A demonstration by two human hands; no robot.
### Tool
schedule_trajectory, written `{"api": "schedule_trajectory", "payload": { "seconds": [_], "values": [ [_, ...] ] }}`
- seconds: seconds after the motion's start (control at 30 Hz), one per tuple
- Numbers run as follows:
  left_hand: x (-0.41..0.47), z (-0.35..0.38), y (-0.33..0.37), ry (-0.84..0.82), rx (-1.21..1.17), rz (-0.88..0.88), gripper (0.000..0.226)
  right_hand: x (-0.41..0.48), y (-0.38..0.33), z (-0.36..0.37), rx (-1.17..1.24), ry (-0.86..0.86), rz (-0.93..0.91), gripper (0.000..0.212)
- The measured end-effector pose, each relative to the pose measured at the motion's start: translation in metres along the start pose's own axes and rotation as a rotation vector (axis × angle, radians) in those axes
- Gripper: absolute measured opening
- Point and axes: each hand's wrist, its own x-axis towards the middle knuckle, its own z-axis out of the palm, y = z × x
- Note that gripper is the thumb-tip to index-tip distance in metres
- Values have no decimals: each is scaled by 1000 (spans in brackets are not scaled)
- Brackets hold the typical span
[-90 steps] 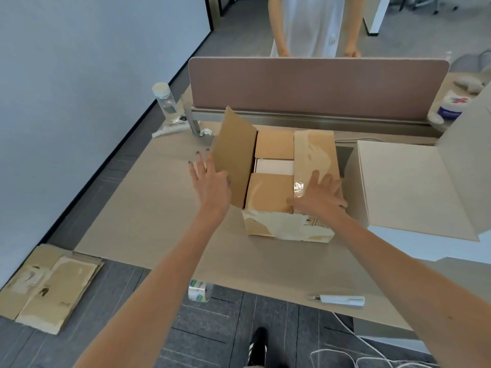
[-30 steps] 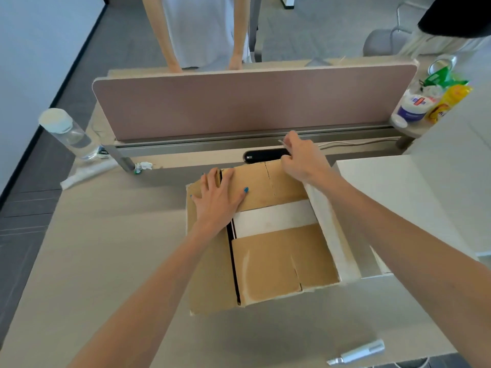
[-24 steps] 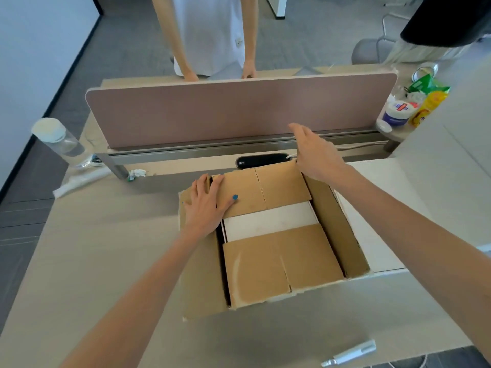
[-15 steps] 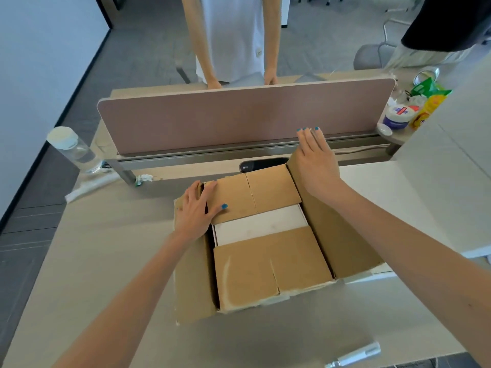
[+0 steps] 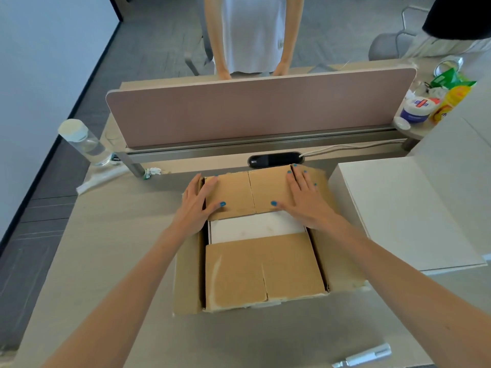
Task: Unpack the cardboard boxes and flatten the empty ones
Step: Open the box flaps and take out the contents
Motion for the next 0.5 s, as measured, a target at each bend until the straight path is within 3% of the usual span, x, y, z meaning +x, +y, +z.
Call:
{"api": "schedule_trajectory", "payload": {
  "seconds": [0.1,0.23,0.3,0.37,0.5],
  "values": [
    [2,3,1,-4,-40,6,63,4,4,14,292,14,-27,113],
    [1,6,10,-30,-34,-20,67,6,9,24,486,107,-49,118],
    [-1,4,14,-48,115,-50,70,4,12,23,361,102,-52,112],
    [-6,0,18,-45,311,-33,74,3,14,20,69,158,-87,102],
    [-19,-1,24,-99,637,219,92,1,9,14,-407,315,-328,83]
  ]
}}
